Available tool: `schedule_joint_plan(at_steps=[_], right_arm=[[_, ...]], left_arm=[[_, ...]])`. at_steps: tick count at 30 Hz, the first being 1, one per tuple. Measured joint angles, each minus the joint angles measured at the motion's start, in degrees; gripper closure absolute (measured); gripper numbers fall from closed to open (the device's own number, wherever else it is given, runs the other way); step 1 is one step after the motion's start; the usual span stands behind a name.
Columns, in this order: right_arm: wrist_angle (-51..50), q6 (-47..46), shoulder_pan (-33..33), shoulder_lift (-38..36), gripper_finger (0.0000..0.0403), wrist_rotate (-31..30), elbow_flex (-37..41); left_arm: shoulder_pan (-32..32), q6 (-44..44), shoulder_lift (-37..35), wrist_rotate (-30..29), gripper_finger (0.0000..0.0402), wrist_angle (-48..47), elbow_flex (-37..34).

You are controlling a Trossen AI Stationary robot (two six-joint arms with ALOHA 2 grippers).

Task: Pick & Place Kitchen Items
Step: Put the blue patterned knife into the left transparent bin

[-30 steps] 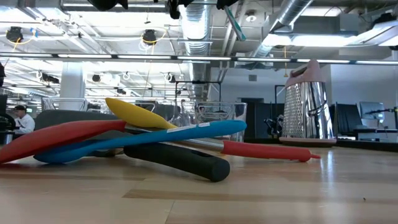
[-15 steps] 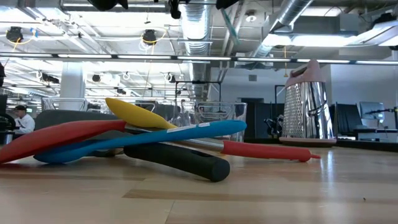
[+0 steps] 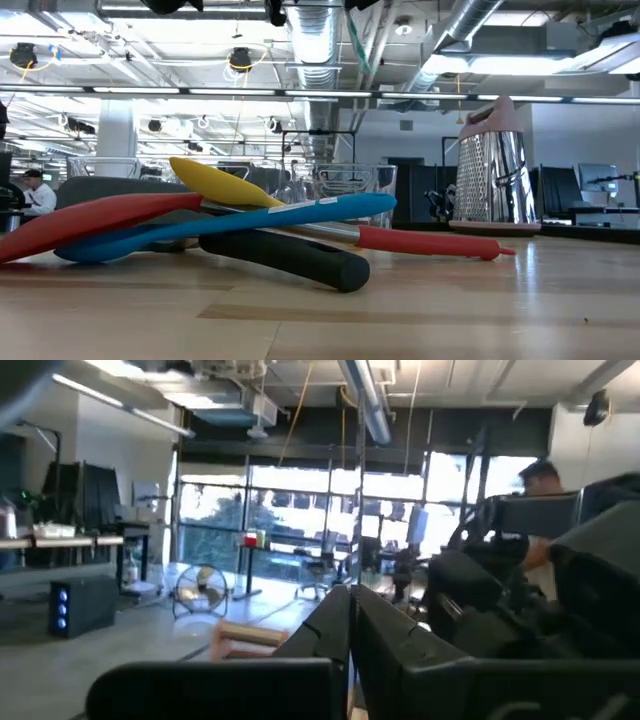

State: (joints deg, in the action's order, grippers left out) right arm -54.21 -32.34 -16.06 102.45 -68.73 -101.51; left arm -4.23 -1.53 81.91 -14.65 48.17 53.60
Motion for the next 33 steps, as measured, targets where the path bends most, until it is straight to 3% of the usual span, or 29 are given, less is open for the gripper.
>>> schedule_joint_plan(at_steps=[6,11,14,18,23,26,33], right_arm=[[-2.9,4.2,-2.0,0.0,0.0275,0.0,-5.5],[-9.9,5.9,-4.1,-0.1,0.0244,0.0,-11.4],[-14.2,5.5,-5.1,-0.1,0.0241,3.3,-14.4],[-21.2,0.3,-5.3,-0.5,0.0273,12.7,-17.9],[-27.9,-3.6,-5.6,-3.2,0.0351,19.3,-18.1],[-29.8,-3.3,-6.7,-5.0,0.0393,20.8,-18.1],[-30.8,-3.2,-10.7,-9.7,0.0395,19.1,-18.1]], left_arm=[[-2.1,1.6,-3.6,-0.6,0.0401,-4.5,0.0],[-4.8,4.7,-9.0,-3.0,0.0401,-14.1,0.0],[-6.6,5.7,-12.4,-3.7,0.0401,-21.8,0.0],[-9.1,5.8,-17.3,-3.9,0.0401,-31.3,0.0],[-11.3,5.6,-23.0,-3.9,0.0401,-43.4,0.0],[-12.8,5.6,-26.0,-3.9,0.0401,-49.9,0.0],[-18.2,5.2,-31.1,-3.8,0.0401,-61.0,0.0]])
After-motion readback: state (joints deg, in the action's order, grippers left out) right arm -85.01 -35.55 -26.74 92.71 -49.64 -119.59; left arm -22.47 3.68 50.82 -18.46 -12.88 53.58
